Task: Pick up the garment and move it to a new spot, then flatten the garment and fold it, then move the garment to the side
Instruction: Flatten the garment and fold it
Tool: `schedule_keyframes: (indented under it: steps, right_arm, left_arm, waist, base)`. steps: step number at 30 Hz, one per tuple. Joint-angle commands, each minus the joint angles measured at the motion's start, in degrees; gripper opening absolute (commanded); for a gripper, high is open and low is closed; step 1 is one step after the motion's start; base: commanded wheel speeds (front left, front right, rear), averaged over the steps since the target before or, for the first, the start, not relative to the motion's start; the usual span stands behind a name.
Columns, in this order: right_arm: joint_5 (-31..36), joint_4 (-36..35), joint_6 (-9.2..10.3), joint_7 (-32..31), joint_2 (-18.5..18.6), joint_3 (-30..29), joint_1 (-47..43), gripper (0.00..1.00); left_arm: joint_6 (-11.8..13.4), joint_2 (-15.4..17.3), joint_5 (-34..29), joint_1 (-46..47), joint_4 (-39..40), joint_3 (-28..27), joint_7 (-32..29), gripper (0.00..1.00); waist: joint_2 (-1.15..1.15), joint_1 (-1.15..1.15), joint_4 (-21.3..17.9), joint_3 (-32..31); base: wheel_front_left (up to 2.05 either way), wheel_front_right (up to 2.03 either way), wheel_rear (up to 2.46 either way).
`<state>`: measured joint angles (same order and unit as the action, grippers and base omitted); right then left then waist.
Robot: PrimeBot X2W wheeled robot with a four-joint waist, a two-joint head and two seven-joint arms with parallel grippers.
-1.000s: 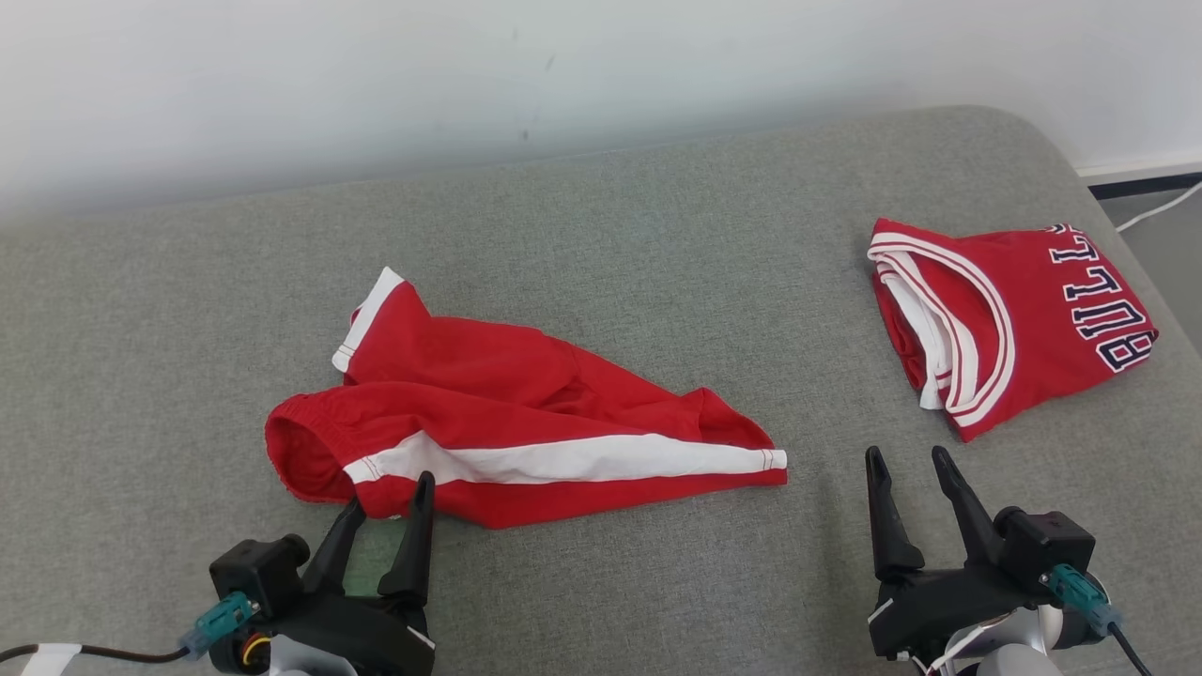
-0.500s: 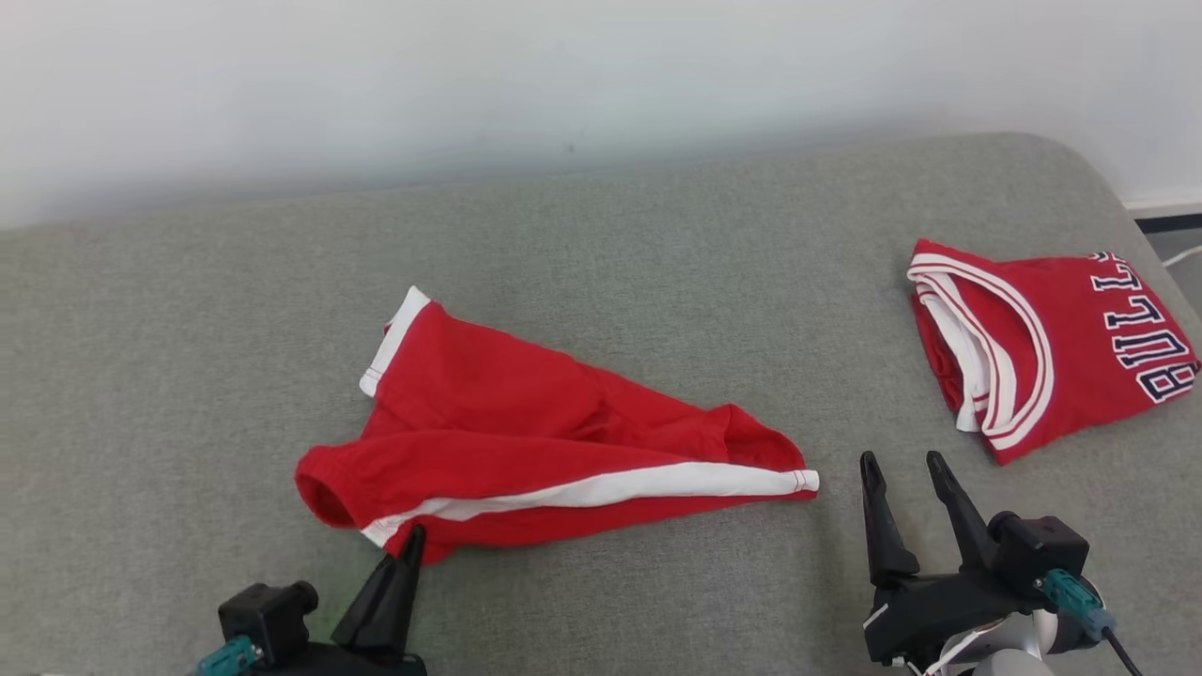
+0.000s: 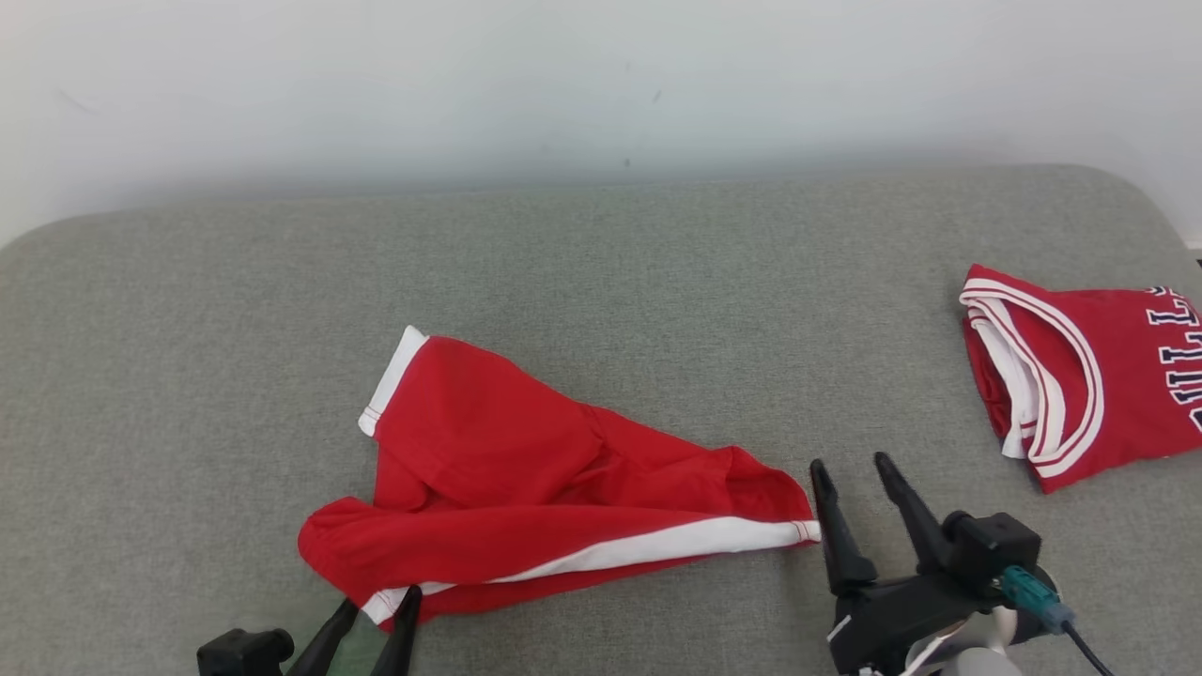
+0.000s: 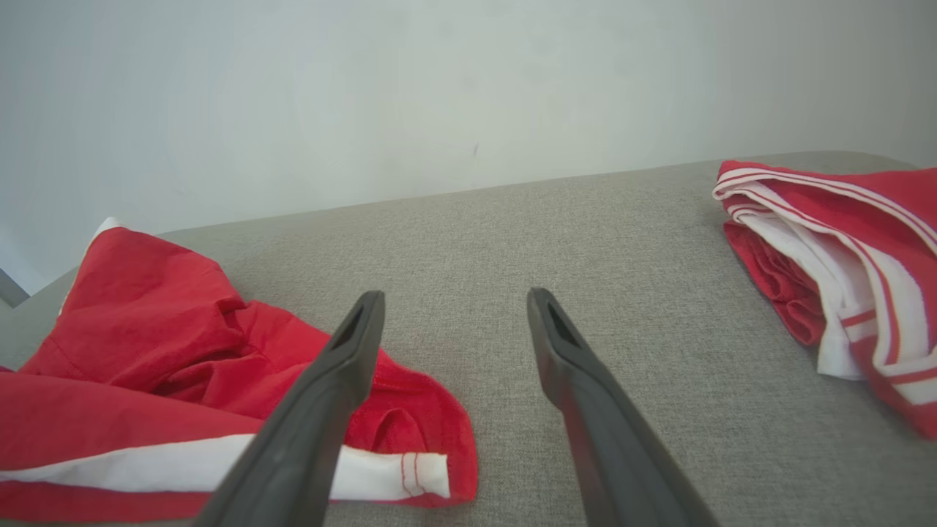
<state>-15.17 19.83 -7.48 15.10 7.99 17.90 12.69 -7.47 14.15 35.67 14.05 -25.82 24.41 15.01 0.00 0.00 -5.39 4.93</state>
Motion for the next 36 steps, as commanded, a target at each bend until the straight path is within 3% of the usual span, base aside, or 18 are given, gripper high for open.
schedule_keyframes:
  steps: [1, 11, 20, 22, 25, 26, 28, 29, 30, 31, 36]
  right_arm:
    - [-1.4, 0.9, -0.02, 0.0, 0.6, 2.1, 0.9, 1.00]
    - [-10.8, 7.7, -0.02, 0.0, 3.2, 14.9, 4.7, 1.00]
    - [-14.0, 13.0, -0.02, 0.0, 3.7, 18.5, 7.9, 1.00]
    - [-14.2, 14.7, -0.02, 0.0, 3.5, 18.7, 9.3, 0.96]
    - [-14.7, 18.8, -0.02, 0.0, 3.1, 19.4, 11.1, 0.83]
    - [-14.9, 20.3, -0.02, -0.1, 2.9, 19.8, 11.7, 0.67]
    - [-15.3, 22.3, -0.02, -0.1, 2.4, 20.5, 13.4, 0.53]
    - [-15.6, 23.2, -0.02, -0.1, 2.3, 20.9, 14.1, 0.33]
    - [-15.7, 23.7, -0.02, -0.1, 2.4, 21.0, 14.9, 0.21]
    - [-16.0, 24.2, -0.02, 0.0, 2.4, 21.2, 15.7, 0.00]
    - [-16.4, 24.7, -0.02, 0.0, 3.8, 20.1, 19.5, 0.00]
  left_arm:
    - [0.0, -0.6, -1.7, -0.8, -0.2, -1.1, 0.2, 1.00]
    - [0.0, -4.4, -6.3, -1.8, 2.5, -6.0, 0.2, 1.00]
    - [0.0, -5.3, -8.4, -2.4, 4.2, -7.4, 0.2, 1.00]
    - [0.0, -5.7, -8.6, -2.2, 4.6, -7.5, 0.2, 1.00]
    - [0.0, -6.0, -8.9, -2.0, 4.9, -7.2, 0.2, 1.00]
    - [0.0, -6.1, -8.9, -1.9, 5.0, -7.1, 0.2, 1.00]
    - [0.0, -6.2, -8.7, -1.8, 5.1, -6.9, 0.2, 1.00]
    - [0.0, -6.3, -8.8, -1.8, 5.2, -6.9, 0.2, 1.00]
    - [0.0, -6.4, -8.8, -1.8, 5.5, -7.1, 0.2, 1.00]
    - [0.0, -6.5, -9.0, -1.8, 5.6, -7.2, 0.2, 1.00]
    - [0.0, -6.8, -9.3, -1.9, 6.3, -6.9, 0.2, 1.00]
  waist:
    - [0.00, 0.00, 0.8, 0.2]
    - [0.00, 0.00, 4.1, 0.5]
    - [0.00, 0.00, 5.2, 1.1]
    - [0.00, 0.00, 5.6, 1.3]
    - [0.00, 0.00, 6.2, 1.5]
    - [0.00, 0.00, 6.4, 1.6]
    - [0.00, 0.00, 6.8, 1.7]
    - [0.00, 0.00, 7.0, 1.7]
    - [0.00, 0.00, 7.2, 1.8]
    - [0.00, 0.00, 7.4, 1.9]
    - [0.00, 0.00, 8.0, 2.3]
  base:
    - [0.00, 0.00, 0.00]
    - [0.00, 0.00, 0.00]
    - [0.00, 0.00, 0.00]
    - [0.00, 0.00, 0.00]
    - [0.00, 0.00, 0.00]
    - [0.00, 0.00, 0.00]
    - [0.00, 0.00, 0.00]
    - [0.00, 0.00, 0.00]
    - [0.00, 0.00, 0.00]
    - [0.00, 0.00, 0.00]
    - [0.00, 0.00, 0.00]
